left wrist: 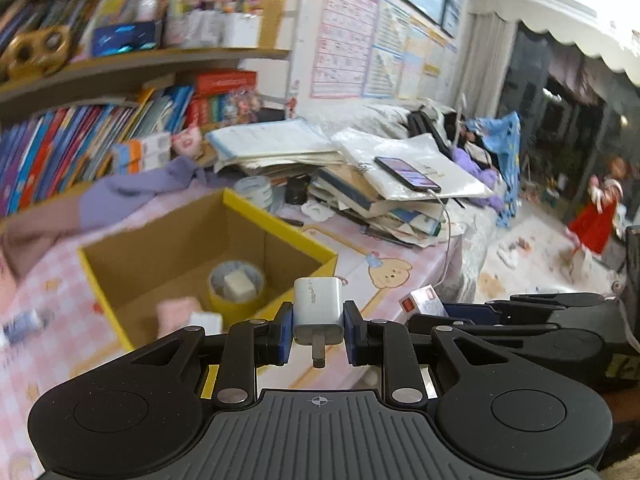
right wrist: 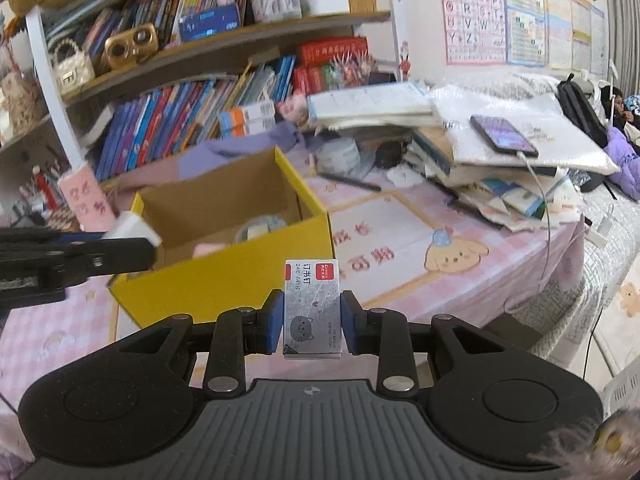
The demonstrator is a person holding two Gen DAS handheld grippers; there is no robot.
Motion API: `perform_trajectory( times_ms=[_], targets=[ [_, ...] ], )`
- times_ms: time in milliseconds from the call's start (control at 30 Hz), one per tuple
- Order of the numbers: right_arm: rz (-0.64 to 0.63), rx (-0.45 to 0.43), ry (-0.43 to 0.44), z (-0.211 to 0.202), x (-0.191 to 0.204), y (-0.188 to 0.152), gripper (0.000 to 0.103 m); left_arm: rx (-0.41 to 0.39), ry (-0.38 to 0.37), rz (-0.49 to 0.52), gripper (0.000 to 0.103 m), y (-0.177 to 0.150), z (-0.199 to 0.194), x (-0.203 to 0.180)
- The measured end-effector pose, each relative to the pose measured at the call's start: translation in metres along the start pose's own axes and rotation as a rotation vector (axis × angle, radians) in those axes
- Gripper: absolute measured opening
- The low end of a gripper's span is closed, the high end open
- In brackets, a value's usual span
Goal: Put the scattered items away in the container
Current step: 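Lower the plug and card package with both tools into the yellow box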
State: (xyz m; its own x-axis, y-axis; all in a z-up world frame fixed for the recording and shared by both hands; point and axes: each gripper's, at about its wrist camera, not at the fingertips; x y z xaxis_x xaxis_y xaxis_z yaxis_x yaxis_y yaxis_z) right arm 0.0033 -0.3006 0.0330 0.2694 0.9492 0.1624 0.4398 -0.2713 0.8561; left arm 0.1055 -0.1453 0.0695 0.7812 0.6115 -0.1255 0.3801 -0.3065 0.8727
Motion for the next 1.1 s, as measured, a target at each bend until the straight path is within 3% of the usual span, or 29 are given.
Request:
perform_trajectory(
  times_ms=[267, 500, 867, 1100],
  targets=[
    [0.065, -0.011, -0.026, 0.008, -0.014, 0.002, 0.028, -0.017, -0.016, 0.045, 0.024, 0.019, 0.014, 0.001],
    [0.038, -0.033, 0.008, 0.026, -0.011, 0.022, 0.028, -0.048, 0.051, 0.029, 0.024, 0.037, 0.022, 0.024],
    [-0.012, -0.082, 0.102, 0.064, -0.018, 0.072, 0.028, 0.037, 0.133, 0.081, 0.024, 0.06, 0.071, 0.039],
    [-0.055, -0.076, 0.17, 0.094, -0.023, 0.097, 0.028, 0.04, 0.207, 0.046, 0.024, 0.066, 0.091, 0.052]
  ],
)
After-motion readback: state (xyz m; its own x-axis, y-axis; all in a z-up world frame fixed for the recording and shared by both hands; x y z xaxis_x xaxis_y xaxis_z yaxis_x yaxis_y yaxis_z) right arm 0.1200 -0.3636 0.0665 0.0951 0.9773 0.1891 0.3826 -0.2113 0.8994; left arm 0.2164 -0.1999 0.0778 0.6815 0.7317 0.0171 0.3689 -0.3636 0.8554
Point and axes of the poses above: each gripper's, at about its wrist camera, not at the fingertips, and z roughly the way its jaws point, x to its left, y to its top, and after that the axes turned 7 degrees about -x, right-handed
